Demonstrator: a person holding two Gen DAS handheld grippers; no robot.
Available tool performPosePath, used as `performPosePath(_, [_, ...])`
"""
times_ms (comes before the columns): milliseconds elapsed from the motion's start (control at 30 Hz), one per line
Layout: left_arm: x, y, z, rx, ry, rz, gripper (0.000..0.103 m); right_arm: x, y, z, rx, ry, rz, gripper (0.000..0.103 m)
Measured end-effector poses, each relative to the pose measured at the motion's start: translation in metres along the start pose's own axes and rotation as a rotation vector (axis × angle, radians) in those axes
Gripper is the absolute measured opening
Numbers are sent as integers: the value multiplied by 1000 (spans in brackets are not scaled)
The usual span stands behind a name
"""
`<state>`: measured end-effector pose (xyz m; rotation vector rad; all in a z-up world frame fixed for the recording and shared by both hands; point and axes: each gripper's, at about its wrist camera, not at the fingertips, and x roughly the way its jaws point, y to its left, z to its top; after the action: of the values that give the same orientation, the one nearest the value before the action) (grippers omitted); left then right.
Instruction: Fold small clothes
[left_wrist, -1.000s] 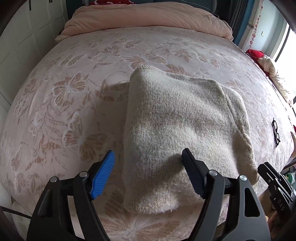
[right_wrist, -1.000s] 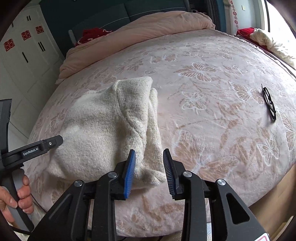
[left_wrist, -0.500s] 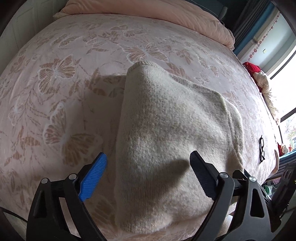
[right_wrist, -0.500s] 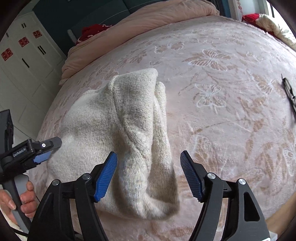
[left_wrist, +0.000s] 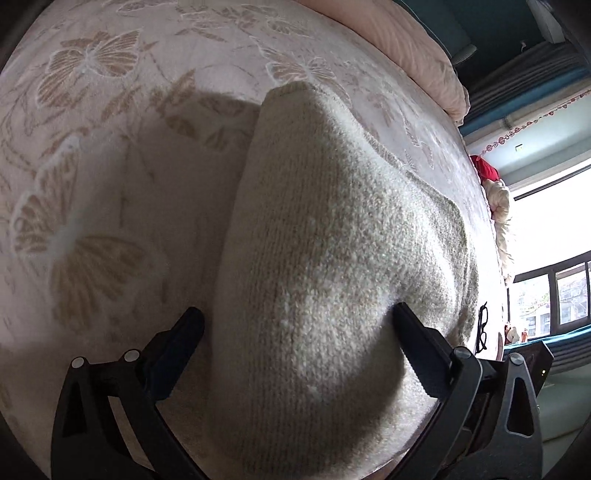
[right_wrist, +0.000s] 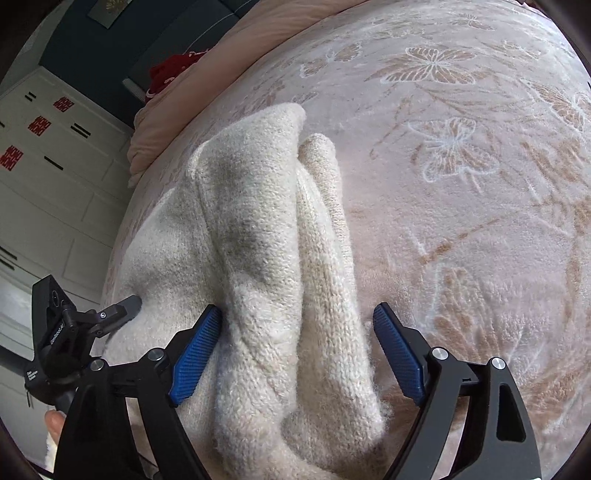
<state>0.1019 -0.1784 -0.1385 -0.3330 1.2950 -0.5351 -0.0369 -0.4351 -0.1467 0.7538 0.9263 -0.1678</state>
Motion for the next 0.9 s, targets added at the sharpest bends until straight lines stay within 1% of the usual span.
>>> performPosePath(33, [-5,-3,-1,13,-10,16,98,-4,2,1,-15,-7,-31,79])
performPosePath(67, [-9,-6,-1,29,-24,24,98,-12,7,3,-42,-42,-82,79])
performPosePath(100, [-15,-11,-3,58,-46,30,98,-24,15,3,-87,-98,-129,79])
performPosePath(167, [-31,-21,-10,119,-93,59,98,-45,30,0,-173,-167,-179,79])
performPosePath(233, [-45,-31,-20,181,-128,68,98,-59,41,-6,-220,-160,-158,79])
performPosePath(300, [-54,-34,-29,221,-144,65,98,-64,46,-17,-221,-120,-103,79])
performPosePath(333, [-59,-37,-36,249,-151,67,98,-62,46,-22,-215,-94,-78,79])
performPosePath(367, [-63,-36,-39,264,-155,77,98,-58,44,-29,-206,-72,-70,79])
performPosePath(400, [-65,-35,-44,279,-158,96,98,-50,42,-32,-191,-55,-78,76])
performPosePath(433, [-68,-31,-48,294,-158,120,98,-43,39,-33,-179,-38,-87,54])
performPosePath(467, [-69,-29,-51,300,-156,137,98,-36,38,-33,-166,-23,-97,19])
performPosePath(533, [-76,-19,-55,287,-159,161,98,-33,40,-30,-142,-14,-98,16])
performPosePath(567, [-82,-13,-57,271,-166,167,98,-36,52,-26,-169,-25,-92,15])
performPosePath(600, [-90,-5,-58,258,-177,168,98,-43,69,-23,-226,-45,-96,15])
performPosePath(633, [-98,0,-58,240,-194,174,98,-56,93,-20,-306,-81,-90,14])
performPosePath(733, [-121,14,-55,213,-239,187,98,-114,151,-10,-434,-228,29,14])
performPosePath(767, [-127,16,-55,209,-252,190,98,-130,163,-8,-464,-270,53,13])
performPosePath(800, [-132,19,-55,210,-262,192,98,-138,166,-7,-474,-282,76,13])
performPosePath(833, [-136,22,-55,210,-268,200,98,-135,160,-9,-467,-281,50,13])
performPosePath(867, [-137,24,-56,209,-270,207,98,-122,148,-11,-468,-260,-25,13])
performPosePath(900, [-136,26,-57,209,-265,211,98,-97,129,-15,-469,-200,-121,13])
